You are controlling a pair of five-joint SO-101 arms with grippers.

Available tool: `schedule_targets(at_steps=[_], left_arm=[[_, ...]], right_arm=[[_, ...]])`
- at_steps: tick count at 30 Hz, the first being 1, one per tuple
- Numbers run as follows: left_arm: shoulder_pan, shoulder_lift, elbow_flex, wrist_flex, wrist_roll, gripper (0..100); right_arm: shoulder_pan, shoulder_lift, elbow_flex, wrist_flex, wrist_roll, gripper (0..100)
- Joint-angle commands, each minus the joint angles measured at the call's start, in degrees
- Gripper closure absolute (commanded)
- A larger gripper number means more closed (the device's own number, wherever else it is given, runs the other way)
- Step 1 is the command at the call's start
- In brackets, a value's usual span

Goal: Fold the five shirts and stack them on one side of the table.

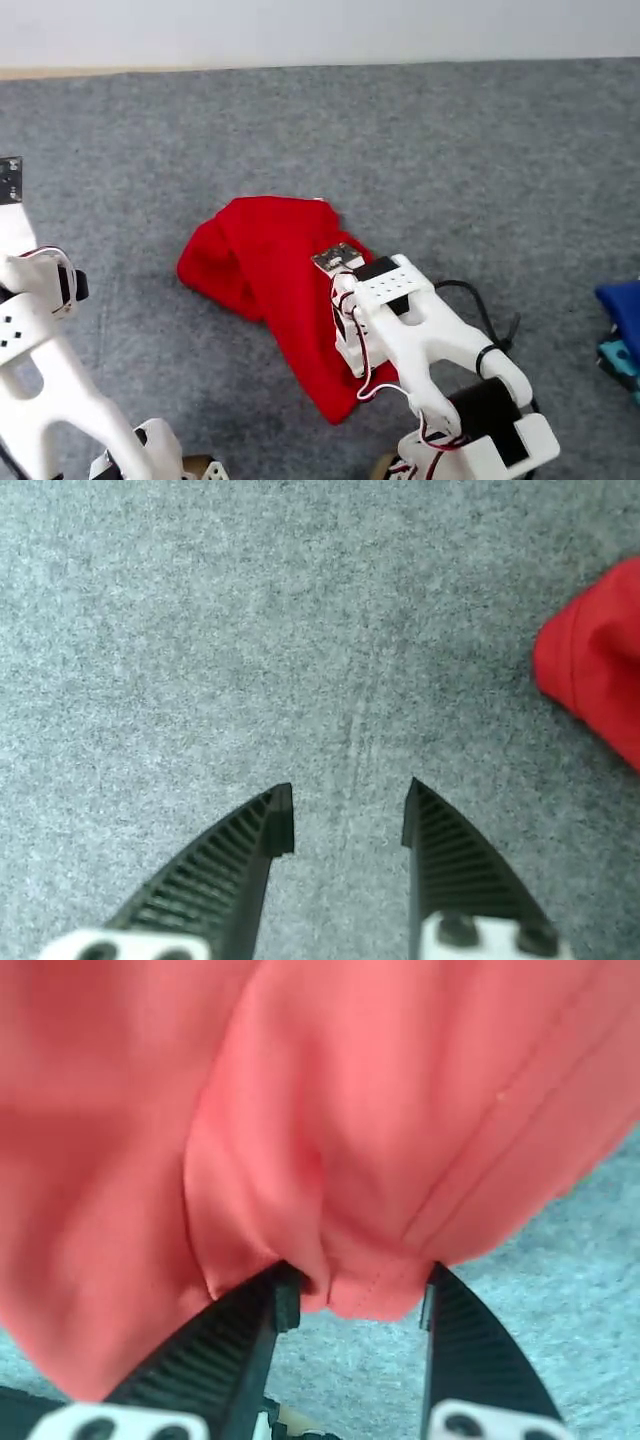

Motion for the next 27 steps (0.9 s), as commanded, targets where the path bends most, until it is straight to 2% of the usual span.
schedule_targets(at_steps=[1,12,18,27], left_arm=[[-0.09,-1.49,-0.13,-0.79,0.35,81],[-0.09,-1.58,-0.13,-0.79,0.35,81],[-0.09,-1.41,-0.13,-0.97,0.35,81],[0.0,-1.32,-0.13,-1.14,0.35,81]], right_arm=[[0.84,-2.15,-0.97,-0.4,1.05,79.1],[1.01,-2.51,-10.37,8.31,1.14,79.1],[1.19,-1.89,-10.37,7.69,1.14,79.1],[5.14,-1.89,-5.54,4.35,1.14,79.0]])
